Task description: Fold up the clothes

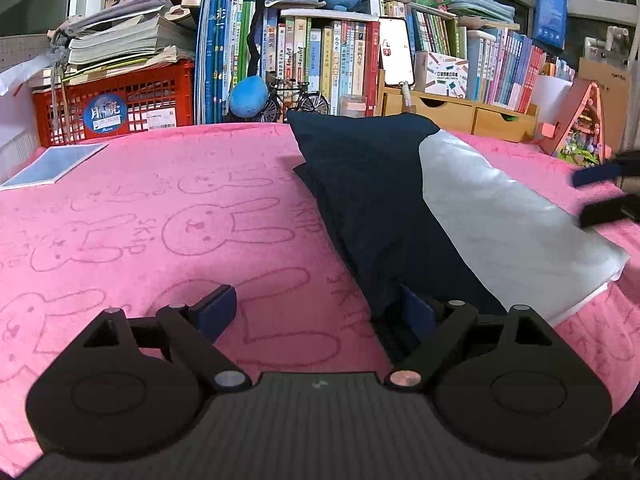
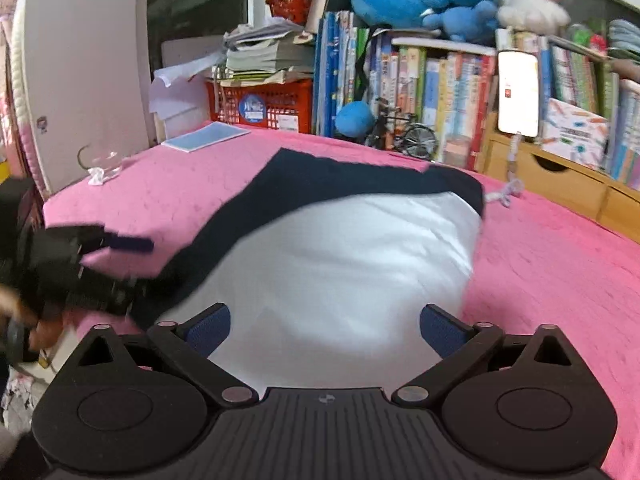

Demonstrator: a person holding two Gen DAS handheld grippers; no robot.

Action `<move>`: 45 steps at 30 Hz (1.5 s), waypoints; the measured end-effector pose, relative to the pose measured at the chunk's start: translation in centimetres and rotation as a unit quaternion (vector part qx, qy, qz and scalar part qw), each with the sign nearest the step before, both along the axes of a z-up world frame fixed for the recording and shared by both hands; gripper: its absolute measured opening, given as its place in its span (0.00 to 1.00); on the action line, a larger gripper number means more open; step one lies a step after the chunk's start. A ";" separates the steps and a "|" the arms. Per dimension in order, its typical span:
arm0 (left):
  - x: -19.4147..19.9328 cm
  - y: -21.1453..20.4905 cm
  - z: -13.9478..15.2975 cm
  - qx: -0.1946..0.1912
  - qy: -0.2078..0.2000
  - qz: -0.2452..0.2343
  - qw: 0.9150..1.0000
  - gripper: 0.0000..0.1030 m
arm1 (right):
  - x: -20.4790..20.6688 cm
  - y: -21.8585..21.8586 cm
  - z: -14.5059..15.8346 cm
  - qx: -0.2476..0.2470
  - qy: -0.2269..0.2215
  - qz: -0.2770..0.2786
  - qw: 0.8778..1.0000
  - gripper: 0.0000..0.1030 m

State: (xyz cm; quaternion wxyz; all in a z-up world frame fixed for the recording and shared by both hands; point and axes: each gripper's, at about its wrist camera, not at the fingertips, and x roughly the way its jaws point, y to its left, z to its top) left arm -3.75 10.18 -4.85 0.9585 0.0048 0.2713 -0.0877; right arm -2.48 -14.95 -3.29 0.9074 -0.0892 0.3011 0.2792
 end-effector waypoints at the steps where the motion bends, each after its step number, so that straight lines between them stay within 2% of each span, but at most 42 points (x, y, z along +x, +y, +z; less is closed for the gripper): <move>1: -0.1 0.0 -0.1 -0.001 -0.001 -0.001 1.000 0.87 | 0.9 1.2 0.2 -0.007 -0.003 0.001 1.000 0.95; 4: -0.4 0.0 -0.4 -0.002 -0.014 -0.001 1.000 0.88 | 4.3 5.2 0.2 -0.031 -0.003 0.006 0.999 0.88; 7: -0.7 -0.2 -0.8 -0.002 -0.029 0.000 1.000 0.88 | 8.3 8.6 -0.5 -0.044 0.024 0.009 0.999 0.81; 10: -0.9 -0.1 -0.9 -0.003 -0.036 -0.003 0.999 0.88 | 12.4 11.2 -1.4 -0.053 0.050 0.017 0.997 0.82; 13: -1.0 0.0 -0.9 -0.005 -0.041 -0.008 0.999 0.88 | 14.8 13.4 -2.3 -0.084 0.053 0.035 0.994 0.82; 15: -1.2 0.0 -1.0 -0.008 -0.045 -0.011 0.999 0.87 | 15.8 14.8 -3.0 -0.113 0.047 0.050 0.991 0.84; 17: -1.2 0.0 -1.0 -0.010 -0.049 -0.013 0.999 0.87 | 16.5 15.9 -4.2 -0.142 0.034 0.065 0.987 0.94; 19: -1.3 0.0 -1.1 -0.011 -0.051 -0.014 0.999 0.87 | 17.4 16.2 -4.9 -0.132 0.033 0.068 0.988 1.00; 21: -1.4 0.1 -1.1 -0.012 -0.052 -0.014 0.998 0.86 | 18.6 15.9 -5.4 -0.106 0.046 0.064 0.991 1.00; 25: -1.4 0.1 -1.1 -0.010 -0.051 -0.014 0.999 0.86 | 19.3 15.6 -5.3 -0.094 0.046 0.058 0.993 1.00; 28: -1.5 0.1 -1.1 -0.008 -0.051 -0.016 0.999 0.87 | 18.0 14.9 -4.4 -0.094 0.035 0.036 0.994 1.00; 30: -1.5 0.2 -1.1 -0.007 -0.050 -0.015 0.999 0.87 | 16.4 13.3 -3.0 -0.070 0.033 0.034 0.996 1.00; 33: -1.6 0.1 -1.1 -0.007 -0.050 -0.011 0.999 0.87 | 13.2 9.4 -0.8 -0.026 0.025 0.040 0.999 1.00; 36: -1.9 0.2 -1.0 -0.005 -0.049 0.002 0.999 0.90 | 8.8 4.6 0.6 -0.012 -0.002 0.023 1.000 1.00; 39: -2.6 0.8 -0.6 -0.009 -0.042 0.021 0.999 0.92 | 4.5 0.4 0.3 -0.024 -0.028 0.000 0.999 1.00; 43: -3.9 1.4 -0.3 0.050 -0.027 0.086 0.995 0.92 | -0.9 -3.9 -2.1 -0.060 -0.037 -0.035 0.997 1.00; 45: -4.9 1.8 0.3 0.055 -0.035 0.092 0.994 0.92 | -2.5 -5.4 -3.1 -0.059 -0.030 -0.050 0.997 1.00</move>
